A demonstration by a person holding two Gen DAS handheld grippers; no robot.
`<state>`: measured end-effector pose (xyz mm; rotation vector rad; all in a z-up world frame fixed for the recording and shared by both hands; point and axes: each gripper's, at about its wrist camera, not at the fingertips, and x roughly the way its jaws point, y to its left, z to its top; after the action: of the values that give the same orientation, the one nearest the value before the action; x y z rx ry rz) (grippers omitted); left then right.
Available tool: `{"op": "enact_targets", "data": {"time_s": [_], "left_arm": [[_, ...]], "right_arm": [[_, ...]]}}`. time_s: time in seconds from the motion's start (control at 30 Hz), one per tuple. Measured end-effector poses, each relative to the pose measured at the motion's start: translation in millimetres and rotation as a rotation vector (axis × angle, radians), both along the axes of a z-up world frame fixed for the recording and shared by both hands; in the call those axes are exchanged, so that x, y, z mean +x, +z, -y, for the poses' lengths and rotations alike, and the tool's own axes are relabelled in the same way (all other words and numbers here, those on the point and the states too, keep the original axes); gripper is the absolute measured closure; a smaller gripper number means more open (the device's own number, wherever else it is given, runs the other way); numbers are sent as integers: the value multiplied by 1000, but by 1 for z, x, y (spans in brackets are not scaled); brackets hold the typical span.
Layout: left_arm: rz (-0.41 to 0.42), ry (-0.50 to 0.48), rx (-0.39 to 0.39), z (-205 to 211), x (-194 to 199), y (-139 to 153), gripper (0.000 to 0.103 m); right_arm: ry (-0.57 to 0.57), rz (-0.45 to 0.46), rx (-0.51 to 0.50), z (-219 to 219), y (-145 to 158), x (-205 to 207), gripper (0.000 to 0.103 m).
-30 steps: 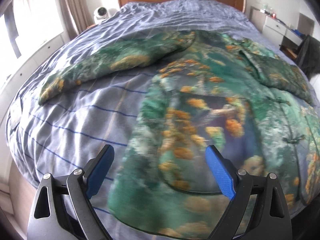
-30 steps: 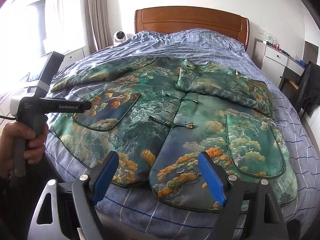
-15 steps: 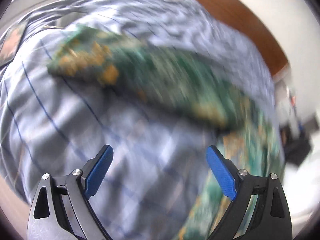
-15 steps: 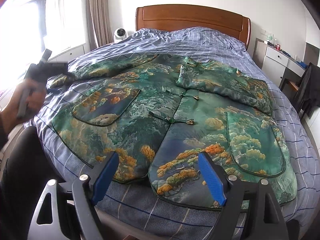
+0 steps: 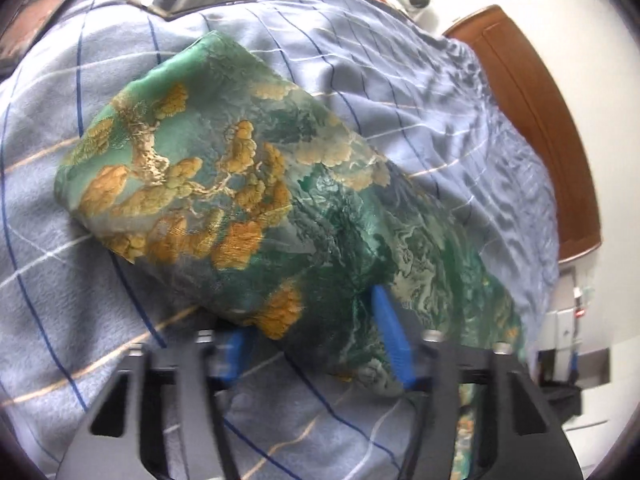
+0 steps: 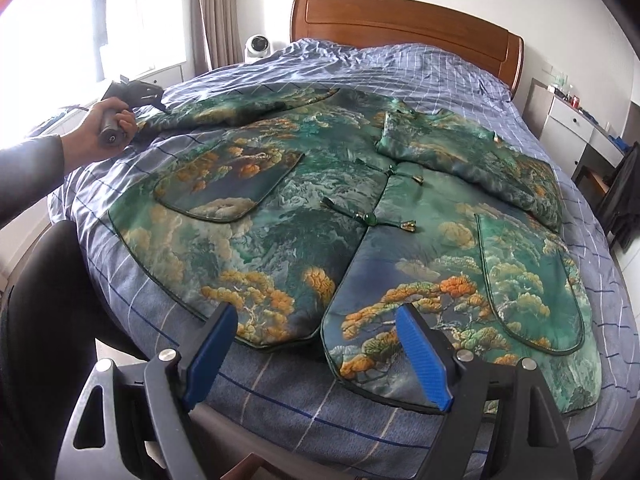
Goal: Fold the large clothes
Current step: 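Grasp the sleeve cuff with the left tool and fold it across the jacket front, then grasp the jacket side edge with the right tool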
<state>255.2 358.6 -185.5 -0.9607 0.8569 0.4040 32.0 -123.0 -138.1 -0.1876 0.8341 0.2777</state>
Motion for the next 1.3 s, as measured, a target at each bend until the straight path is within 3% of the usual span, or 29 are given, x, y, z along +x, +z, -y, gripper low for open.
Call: {"op": "enact_targets", "data": {"time_s": [0.07, 0.1, 0.27, 0.37, 0.5, 0.63, 0.77, 0.87, 0.93, 0.97, 1.0, 1.1, 1.17, 1.3], "left_arm": [[-5, -39, 60, 5, 5, 7, 83], [-12, -59, 105, 8, 5, 13, 87], [-18, -142, 385, 45, 11, 60, 92], [4, -236, 624, 91, 11, 97, 92], [66, -420, 1008, 179, 0, 131, 92], [137, -637, 1313, 270, -18, 130, 92], [138, -865, 1497, 341, -30, 95, 92], [85, -1037, 1538, 377, -35, 58, 90], [29, -1128, 1515, 391, -36, 37, 82], [14, -1153, 1492, 395, -39, 31, 70], [-5, -1178, 1450, 395, -42, 27, 50], [30, -1143, 1394, 386, -62, 30, 19], [58, -1116, 1327, 375, -77, 38, 12], [78, -974, 1125, 341, -111, 52, 11]], "right_arm": [[-9, -10, 8, 2, -2, 2, 20], [-12, -14, 11, 2, -3, 3, 20], [-12, -12, 21, 2, -3, 4, 20], [-11, -6, 26, 3, -2, 3, 20], [-18, 5, 36, 4, 0, 2, 20], [-27, 14, 45, 7, 3, 1, 20], [-34, 29, 52, 10, 7, -2, 20], [-44, 33, 61, 14, 8, -5, 20], [-54, 31, 68, 18, 7, -6, 20], [-61, 28, 72, 21, 7, -6, 20], [-69, 26, 79, 23, 7, -6, 20], [-91, 24, 94, 33, 11, -4, 20], [-96, 28, 102, 39, 17, 3, 20], [-77, 10, 196, 47, 36, 42, 20]]}}
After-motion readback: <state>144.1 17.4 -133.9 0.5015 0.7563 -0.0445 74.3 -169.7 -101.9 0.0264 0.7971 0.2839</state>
